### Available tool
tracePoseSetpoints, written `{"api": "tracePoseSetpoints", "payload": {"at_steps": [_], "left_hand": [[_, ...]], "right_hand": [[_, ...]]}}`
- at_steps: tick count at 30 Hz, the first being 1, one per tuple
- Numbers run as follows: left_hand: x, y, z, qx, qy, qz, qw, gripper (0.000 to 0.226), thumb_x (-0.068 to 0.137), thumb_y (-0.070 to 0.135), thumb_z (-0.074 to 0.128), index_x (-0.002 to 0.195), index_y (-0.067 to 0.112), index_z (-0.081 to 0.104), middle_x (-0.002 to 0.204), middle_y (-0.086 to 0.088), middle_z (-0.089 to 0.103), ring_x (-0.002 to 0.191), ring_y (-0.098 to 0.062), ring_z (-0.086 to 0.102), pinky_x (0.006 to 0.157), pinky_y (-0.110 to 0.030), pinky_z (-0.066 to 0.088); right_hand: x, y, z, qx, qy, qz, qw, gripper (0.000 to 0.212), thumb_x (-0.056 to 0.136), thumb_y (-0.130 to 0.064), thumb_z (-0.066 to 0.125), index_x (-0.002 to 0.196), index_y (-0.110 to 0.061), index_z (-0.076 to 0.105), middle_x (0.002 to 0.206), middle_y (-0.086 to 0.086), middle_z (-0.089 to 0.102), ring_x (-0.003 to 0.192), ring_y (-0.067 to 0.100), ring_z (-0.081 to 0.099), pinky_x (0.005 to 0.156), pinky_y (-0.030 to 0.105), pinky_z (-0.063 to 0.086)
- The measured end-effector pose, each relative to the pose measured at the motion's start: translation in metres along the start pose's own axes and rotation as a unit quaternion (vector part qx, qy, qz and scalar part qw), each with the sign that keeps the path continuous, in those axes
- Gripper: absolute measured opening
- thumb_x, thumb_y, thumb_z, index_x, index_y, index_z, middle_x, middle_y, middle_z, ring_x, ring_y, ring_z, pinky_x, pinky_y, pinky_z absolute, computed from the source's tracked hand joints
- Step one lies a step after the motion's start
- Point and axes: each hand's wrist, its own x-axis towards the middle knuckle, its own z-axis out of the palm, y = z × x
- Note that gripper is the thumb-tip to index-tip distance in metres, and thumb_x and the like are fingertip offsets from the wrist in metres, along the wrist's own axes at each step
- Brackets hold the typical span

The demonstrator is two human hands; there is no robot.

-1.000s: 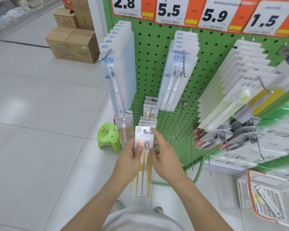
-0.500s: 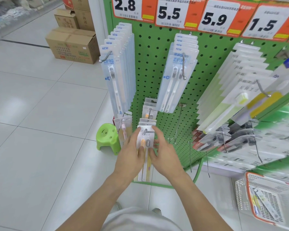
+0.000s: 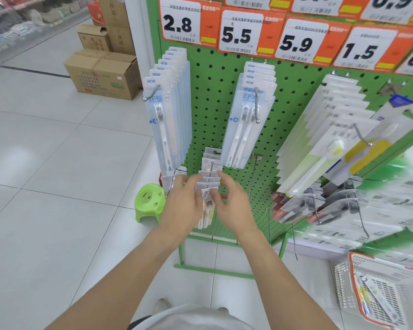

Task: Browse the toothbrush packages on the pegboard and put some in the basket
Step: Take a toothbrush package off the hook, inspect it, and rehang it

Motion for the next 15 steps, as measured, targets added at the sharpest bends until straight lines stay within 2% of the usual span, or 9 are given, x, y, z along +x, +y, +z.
{"api": "tracePoseSetpoints", "payload": {"at_steps": [3,6,9,12,15], "left_hand": [[0.019,0.007,0.001,0.010,-0.003,-0.003,1.000,0.034,0.102,0.011,0.044,0.133,0.012,0.057,0.127,-0.008,0.050,0.100,-0.025,0.061,0.088,-0.041,0.050],[0.041,0.015,0.006,0.032,-0.020,-0.019,0.999,0.036,0.103,0.011,0.038,0.135,0.008,0.054,0.129,-0.011,0.050,0.112,-0.029,0.058,0.095,-0.042,0.048],[0.061,0.022,0.009,0.052,-0.045,-0.055,0.996,0.037,0.099,0.001,0.039,0.132,0.001,0.055,0.126,-0.018,0.051,0.109,-0.035,0.057,0.087,-0.038,0.045],[0.077,0.027,0.011,0.060,-0.068,-0.073,0.993,0.045,0.097,-0.001,0.041,0.141,0.004,0.051,0.130,-0.023,0.052,0.117,-0.038,0.055,0.094,-0.043,0.047],[0.089,0.027,0.014,0.037,-0.078,-0.086,0.993,0.048,0.097,0.000,0.042,0.144,0.007,0.050,0.135,-0.024,0.055,0.118,-0.037,0.057,0.096,-0.040,0.048]], "right_hand": [[-0.002,0.001,0.001,-0.001,0.007,-0.003,1.000,0.047,0.102,-0.029,0.059,0.147,-0.033,0.046,0.130,-0.001,0.052,0.077,-0.013,0.064,0.083,0.019,0.049],[-0.004,0.000,0.000,0.002,0.006,-0.004,1.000,0.048,0.103,-0.030,0.058,0.148,-0.034,0.045,0.126,-0.005,0.050,0.079,-0.013,0.063,0.086,0.023,0.050],[-0.005,0.000,-0.001,0.001,-0.002,-0.002,1.000,0.049,0.102,-0.031,0.058,0.149,-0.035,0.044,0.128,-0.004,0.052,0.078,-0.009,0.065,0.089,0.027,0.052],[-0.004,0.000,-0.002,-0.005,-0.010,0.003,1.000,0.048,0.103,-0.032,0.058,0.149,-0.035,0.043,0.127,-0.004,0.053,0.078,-0.010,0.064,0.089,0.028,0.052],[-0.002,0.000,-0.001,-0.003,-0.011,0.005,1.000,0.047,0.103,-0.032,0.057,0.148,-0.034,0.044,0.127,-0.002,0.054,0.079,-0.015,0.062,0.087,0.027,0.050]]}}
